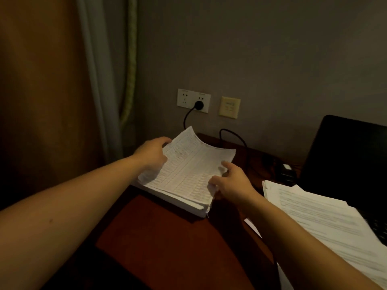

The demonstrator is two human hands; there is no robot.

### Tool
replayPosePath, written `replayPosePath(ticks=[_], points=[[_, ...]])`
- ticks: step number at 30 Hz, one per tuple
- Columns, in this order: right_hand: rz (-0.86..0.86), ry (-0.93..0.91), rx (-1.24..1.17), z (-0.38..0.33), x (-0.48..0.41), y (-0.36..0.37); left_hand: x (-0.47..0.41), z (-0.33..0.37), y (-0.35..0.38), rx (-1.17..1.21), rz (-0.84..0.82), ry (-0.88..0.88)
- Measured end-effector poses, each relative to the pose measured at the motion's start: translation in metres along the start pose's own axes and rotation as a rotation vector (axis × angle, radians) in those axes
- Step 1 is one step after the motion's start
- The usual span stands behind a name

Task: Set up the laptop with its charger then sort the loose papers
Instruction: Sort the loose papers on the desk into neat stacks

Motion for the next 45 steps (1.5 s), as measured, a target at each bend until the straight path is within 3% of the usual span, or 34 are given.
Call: replayPosePath(ticks=[3,5,11,15,18,21,24,28,34,40,45], points=[[0.018,-0.223,0.548,0.001,-0.001,0.007,-0.001,-0.01,0.008,-0.133,0.059,-0.018],[-0.009,-0.226,0.745,0.005,0.002,0.012,-0.001,-0.014,0.014,-0.256,0.034,-0.017],[-0.055,-0.278,0.953,0.008,0.012,0.007,0.006,-0.009,0.021,-0.457,-0.092,-0.028],[-0.016,-0.319,0.856,0.01,0.026,-0.026,0.025,0.019,0.029,-0.528,-0.12,0.004],[0.045,-0.382,0.69,0.019,0.052,-0.06,0.053,0.07,0.046,-0.464,0.027,0.254],[0.098,-0.307,0.581,0.04,0.084,-0.099,0.087,0.128,0.069,-0.322,0.051,0.422],[0.16,-0.189,0.587,0.07,0.11,-0.146,0.12,0.173,0.097,-0.221,-0.058,0.515],[0.269,0.003,0.501,0.115,0.138,-0.211,0.157,0.204,0.131,-0.236,-0.33,0.638],[0.425,0.309,-0.038,0.152,0.184,-0.26,0.204,0.227,0.172,-0.279,-0.537,0.749],[0.264,0.423,-0.335,0.159,0.218,-0.267,0.213,0.224,0.184,-0.315,-0.5,0.846],[0.104,0.397,-0.271,0.158,0.231,-0.261,0.215,0.226,0.18,-0.342,-0.468,0.843]])
Point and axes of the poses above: each hand's wrist, its own x-axis away from the middle knuckle, its own y-axis out of the palm, z = x × y, the point moved 2 cm from there along -x, towards the middle knuckle, and after that the axes turned 6 degrees about z, right-handed, at the moved point
